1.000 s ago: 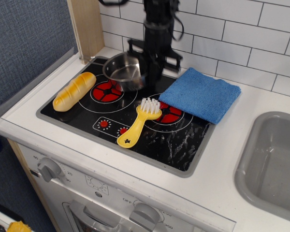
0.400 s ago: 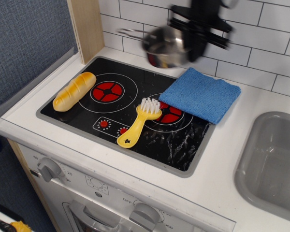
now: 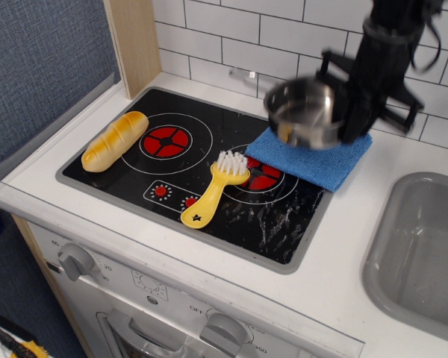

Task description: Move the metal pot on top of towel

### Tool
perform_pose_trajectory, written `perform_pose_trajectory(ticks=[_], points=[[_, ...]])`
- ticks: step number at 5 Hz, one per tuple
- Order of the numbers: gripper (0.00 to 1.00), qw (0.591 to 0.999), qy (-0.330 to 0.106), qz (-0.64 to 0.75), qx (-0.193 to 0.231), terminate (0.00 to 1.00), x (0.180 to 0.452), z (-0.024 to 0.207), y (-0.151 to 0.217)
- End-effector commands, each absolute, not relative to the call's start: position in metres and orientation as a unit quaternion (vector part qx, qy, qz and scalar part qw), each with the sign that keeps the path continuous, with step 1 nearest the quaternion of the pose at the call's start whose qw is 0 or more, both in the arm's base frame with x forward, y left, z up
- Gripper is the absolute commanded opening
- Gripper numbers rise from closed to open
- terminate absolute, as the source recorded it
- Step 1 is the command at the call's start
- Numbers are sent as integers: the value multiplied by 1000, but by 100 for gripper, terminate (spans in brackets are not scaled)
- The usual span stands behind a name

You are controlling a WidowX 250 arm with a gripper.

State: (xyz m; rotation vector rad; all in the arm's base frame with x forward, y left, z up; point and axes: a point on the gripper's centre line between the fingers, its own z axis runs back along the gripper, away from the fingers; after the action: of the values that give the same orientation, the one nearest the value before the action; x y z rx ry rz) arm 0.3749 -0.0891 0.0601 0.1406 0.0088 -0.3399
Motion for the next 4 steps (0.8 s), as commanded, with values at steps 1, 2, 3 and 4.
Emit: perform_pose_trajectory(ticks=[1, 2, 3, 4], points=[[0, 984, 6, -155, 83, 0, 380, 39, -81], [0, 984, -2, -164, 73, 0, 384, 32, -90], [0, 983, -21, -171, 55, 0, 385, 37, -97], [100, 985, -30, -163, 40, 0, 383, 53, -96]])
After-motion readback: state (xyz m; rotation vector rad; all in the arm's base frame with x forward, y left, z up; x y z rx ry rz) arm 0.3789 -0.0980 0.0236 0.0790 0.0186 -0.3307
